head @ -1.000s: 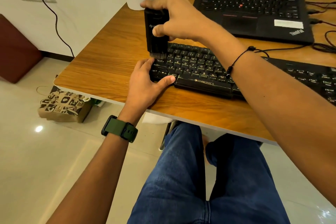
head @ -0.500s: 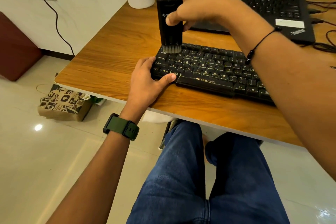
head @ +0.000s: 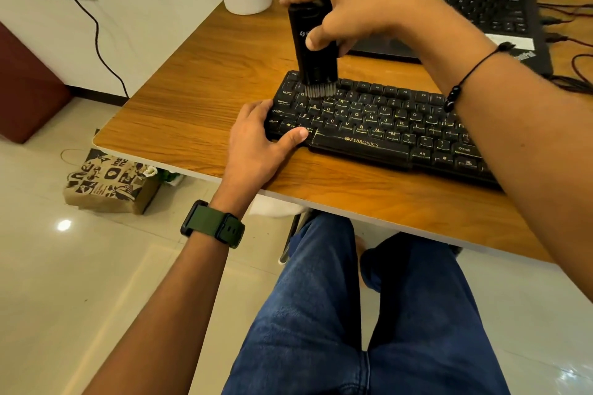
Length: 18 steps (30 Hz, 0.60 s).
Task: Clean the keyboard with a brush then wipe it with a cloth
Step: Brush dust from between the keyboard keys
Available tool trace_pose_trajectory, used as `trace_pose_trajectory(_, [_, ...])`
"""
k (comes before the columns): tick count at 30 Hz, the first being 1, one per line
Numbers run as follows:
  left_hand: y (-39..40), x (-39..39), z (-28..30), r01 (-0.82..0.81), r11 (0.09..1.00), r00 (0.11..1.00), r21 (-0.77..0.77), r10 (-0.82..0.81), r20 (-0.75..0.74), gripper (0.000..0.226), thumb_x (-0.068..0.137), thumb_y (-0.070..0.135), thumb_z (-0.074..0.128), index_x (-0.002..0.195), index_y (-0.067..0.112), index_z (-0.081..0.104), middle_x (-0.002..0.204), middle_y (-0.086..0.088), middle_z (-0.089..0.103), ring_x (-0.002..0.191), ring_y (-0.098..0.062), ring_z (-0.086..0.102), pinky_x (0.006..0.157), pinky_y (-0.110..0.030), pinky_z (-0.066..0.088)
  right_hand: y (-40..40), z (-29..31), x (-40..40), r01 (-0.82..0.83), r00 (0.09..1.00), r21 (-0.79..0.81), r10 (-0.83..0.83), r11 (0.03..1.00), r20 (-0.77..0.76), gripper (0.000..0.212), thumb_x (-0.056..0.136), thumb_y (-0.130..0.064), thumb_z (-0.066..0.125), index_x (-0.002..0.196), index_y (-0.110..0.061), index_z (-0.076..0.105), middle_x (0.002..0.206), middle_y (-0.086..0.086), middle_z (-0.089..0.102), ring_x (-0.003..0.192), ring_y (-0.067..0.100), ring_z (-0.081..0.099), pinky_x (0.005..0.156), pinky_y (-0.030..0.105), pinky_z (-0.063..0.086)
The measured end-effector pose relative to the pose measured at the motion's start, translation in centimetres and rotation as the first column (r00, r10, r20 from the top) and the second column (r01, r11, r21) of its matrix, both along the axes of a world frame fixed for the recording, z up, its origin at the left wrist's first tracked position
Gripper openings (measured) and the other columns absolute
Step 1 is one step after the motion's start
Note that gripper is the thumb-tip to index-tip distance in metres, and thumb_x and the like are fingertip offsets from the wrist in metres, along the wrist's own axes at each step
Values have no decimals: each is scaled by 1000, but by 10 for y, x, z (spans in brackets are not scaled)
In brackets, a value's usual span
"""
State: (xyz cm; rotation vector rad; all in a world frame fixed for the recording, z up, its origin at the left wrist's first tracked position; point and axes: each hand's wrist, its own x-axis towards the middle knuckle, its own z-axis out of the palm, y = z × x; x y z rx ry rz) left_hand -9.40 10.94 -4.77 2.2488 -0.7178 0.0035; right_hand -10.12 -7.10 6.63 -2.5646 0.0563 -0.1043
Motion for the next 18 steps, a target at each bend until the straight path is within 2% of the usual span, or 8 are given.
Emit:
trace_pose_trajectory(5, [0,0,0,-1,1000,1000,5,1,1,72,80,40,66,138,8,39,137,-6,44,125,-16,42,93,-15,31,19,-3,9,4,994,10,-5,1000,113,65,84,-8,62,142,-21,36,139,6,45,116,26,52,74,35,58])
trace_pose_trajectory(8, [0,-1,1,2,1000,1000,10,-2,-8,72,80,40,66,138,8,39,138,-7,43,125,-17,42,94,-17,32,30,-9,15,-18,992,-29,22,999,122,66,82,-8,63,142,-19,38,138,6,46,119,25,49,69,30,58])
trace_pose_trajectory(13, [0,-1,1,-5,1000,1000,6,5,-10,71,80,40,67,137,8,40,136,-6,45,123,-15,43,90,-12,31,24,-8,8,-40,999,-68,42,997,26,64,82,-6,63,140,-20,41,134,8,47,107,26,54,67,34,59])
trace_pose_trajectory(18, [0,0,0,-3,1000,1000,-2,3,6,70,79,40,67,137,9,41,134,-5,46,113,-4,39,83,-5,27,5,3,-4,-26,999,-54,23,998,-46,59,83,-5,62,137,-21,44,134,9,47,105,28,56,66,30,57])
